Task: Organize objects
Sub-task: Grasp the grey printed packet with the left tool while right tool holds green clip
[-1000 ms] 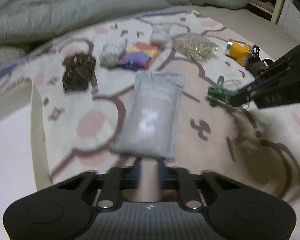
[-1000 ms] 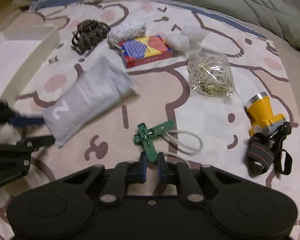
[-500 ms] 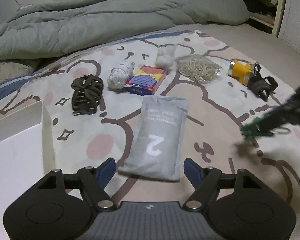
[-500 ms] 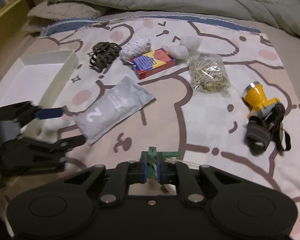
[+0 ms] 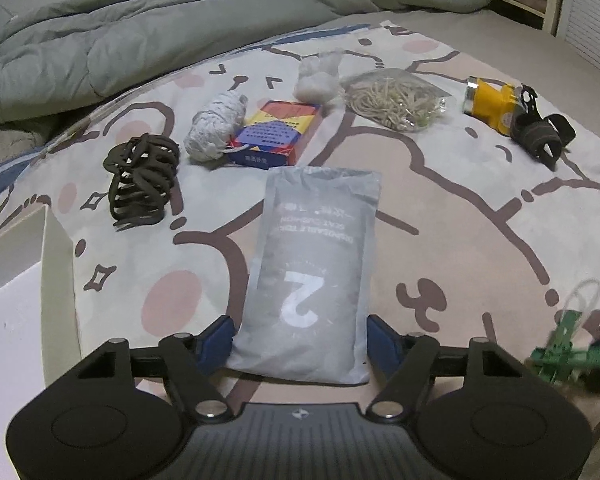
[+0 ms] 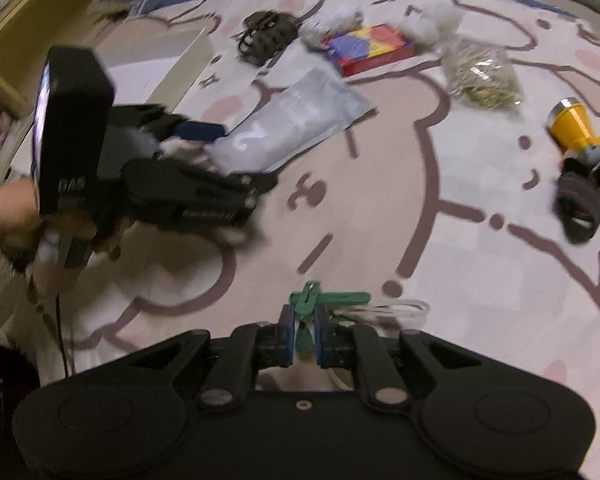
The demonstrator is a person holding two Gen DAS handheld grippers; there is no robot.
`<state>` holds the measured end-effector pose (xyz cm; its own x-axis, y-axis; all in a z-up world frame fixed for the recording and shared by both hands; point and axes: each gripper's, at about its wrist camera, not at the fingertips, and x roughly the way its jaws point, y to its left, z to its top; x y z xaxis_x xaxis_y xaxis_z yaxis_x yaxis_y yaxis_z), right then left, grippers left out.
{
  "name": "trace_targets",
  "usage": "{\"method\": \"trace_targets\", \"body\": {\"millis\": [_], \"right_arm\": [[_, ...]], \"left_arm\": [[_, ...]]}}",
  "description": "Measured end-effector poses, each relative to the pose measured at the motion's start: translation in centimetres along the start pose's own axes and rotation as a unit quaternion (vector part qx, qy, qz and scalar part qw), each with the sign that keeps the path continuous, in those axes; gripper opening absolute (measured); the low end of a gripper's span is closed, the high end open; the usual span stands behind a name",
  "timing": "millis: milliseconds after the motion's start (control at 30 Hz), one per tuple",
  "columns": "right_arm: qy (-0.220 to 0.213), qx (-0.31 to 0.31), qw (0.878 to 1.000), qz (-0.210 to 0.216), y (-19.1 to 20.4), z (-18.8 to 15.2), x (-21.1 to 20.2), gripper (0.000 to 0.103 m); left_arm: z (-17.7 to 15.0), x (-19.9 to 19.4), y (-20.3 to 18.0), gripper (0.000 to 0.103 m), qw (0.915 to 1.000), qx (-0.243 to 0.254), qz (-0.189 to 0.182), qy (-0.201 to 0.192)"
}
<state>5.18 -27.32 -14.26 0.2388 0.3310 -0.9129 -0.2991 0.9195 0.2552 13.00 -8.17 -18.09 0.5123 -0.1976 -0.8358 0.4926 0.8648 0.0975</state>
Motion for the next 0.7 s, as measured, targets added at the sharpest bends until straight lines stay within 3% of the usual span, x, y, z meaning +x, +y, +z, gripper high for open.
{"method": "trace_targets", "body": {"millis": [100, 233, 467, 567, 667, 700], "right_arm": [[0.013, 0.001, 1.0, 0.019, 0.0, -0.3, 0.0, 0.012], [0.008, 0.012, 1.0, 0.023, -0.4, -0.1, -0.4, 0.028], [0.007, 0.017, 1.0, 0.006, -0.8, 0.0, -0.3, 0.029], [0.019, 0.007, 1.0, 0.002, -0.8, -0.1, 0.3, 0.029], [0.028, -0.004, 1.0, -0.004, -0.6, -0.3, 0.9, 0.029], [0.032, -0.008, 0.999, -0.005, -0.6, -0.4, 1.2, 0.029]], "left_arm": [[-0.1, -0.4, 0.0, 0.066, 0.9999, -0.005, -0.003, 0.009], [-0.9, -1.4, 0.2, 0.065, 0.9993, -0.016, -0.015, 0.03], [-3.1, -3.8, 0.2, 0.065, 0.993, 0.018, -0.056, 0.102], [-3.5, -4.3, 0.1, 0.069, 0.9908, 0.025, -0.064, 0.117], [-3.5, -4.5, -0.4, 0.086, 0.9928, 0.037, -0.061, 0.097], [-3.4, -4.4, -0.7, 0.086, 0.9935, 0.041, -0.056, 0.09]]}}
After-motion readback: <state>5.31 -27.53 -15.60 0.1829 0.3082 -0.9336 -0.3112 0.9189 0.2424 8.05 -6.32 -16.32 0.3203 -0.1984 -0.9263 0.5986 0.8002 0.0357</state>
